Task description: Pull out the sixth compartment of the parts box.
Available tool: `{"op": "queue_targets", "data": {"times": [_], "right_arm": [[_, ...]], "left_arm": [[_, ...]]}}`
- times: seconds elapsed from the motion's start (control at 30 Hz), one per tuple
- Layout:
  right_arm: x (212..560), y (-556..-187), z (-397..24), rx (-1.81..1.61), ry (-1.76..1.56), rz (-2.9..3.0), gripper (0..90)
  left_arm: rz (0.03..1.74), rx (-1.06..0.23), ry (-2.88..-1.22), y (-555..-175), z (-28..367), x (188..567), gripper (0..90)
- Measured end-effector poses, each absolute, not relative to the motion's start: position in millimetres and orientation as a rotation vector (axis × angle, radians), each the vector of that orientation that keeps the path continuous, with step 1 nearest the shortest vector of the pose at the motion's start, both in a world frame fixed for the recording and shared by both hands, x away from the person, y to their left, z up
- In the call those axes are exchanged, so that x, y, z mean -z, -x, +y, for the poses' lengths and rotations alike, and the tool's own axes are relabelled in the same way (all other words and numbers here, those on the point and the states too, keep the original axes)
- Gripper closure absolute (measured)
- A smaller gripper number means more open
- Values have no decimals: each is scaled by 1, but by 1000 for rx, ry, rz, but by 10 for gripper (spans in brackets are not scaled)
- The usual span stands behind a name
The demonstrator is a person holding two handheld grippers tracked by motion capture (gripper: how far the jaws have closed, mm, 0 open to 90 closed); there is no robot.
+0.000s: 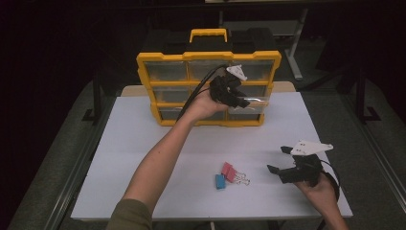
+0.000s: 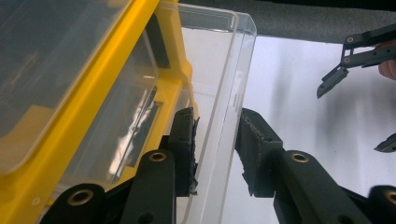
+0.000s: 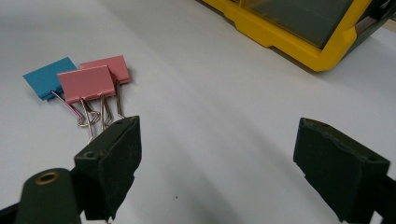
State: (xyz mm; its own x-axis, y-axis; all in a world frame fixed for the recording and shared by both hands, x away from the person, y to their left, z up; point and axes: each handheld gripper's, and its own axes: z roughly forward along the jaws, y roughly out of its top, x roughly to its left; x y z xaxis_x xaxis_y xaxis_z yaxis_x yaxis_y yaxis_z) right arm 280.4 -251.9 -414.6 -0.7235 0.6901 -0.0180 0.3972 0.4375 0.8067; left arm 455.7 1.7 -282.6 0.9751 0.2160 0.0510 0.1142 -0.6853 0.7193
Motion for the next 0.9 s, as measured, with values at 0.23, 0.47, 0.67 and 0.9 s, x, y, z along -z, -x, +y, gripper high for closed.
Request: {"op": "queue_targets", "data": {"times": [0.23, 0.47, 0.67, 0.9], "right_arm": [[415, -280, -252, -1188, -935, 2347, 143], [415, -280, -252, -1190, -932, 2350, 143], [415, -279, -252, -1190, -932, 2353, 143], [415, -279, -251, -1189, -928, 2357, 143]], "left_arm": [[219, -164, -2326, -453, 3, 283, 701], [182, -143, -2335, -449, 3, 282, 717], [196, -121, -2315, -446, 6, 284, 717], [187, -114, -2307, -443, 9, 285, 714]]}}
